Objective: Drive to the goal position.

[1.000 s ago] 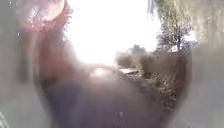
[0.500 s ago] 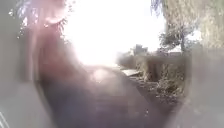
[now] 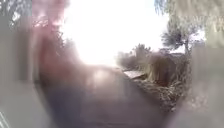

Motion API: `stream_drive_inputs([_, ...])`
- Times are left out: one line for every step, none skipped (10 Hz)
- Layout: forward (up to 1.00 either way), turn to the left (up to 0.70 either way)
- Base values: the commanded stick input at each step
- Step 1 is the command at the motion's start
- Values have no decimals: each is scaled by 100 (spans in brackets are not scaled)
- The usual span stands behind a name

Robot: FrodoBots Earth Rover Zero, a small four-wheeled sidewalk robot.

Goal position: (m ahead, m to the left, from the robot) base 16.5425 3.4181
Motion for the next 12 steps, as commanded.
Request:
stream_drive_inputs([100, 0])
stream_drive_inputs([100, 0])
stream_drive_inputs([100, 0])
stream_drive_inputs([100, 0])
stream_drive_inputs([100, 0])
stream_drive_inputs([100, 0])
stream_drive_inputs([100, 0])
stream_drive_inputs([100, 0])
stream_drive_inputs([100, 0])
stream_drive_inputs([100, 0])
stream_drive_inputs([100, 0])
stream_drive_inputs([100, 0])
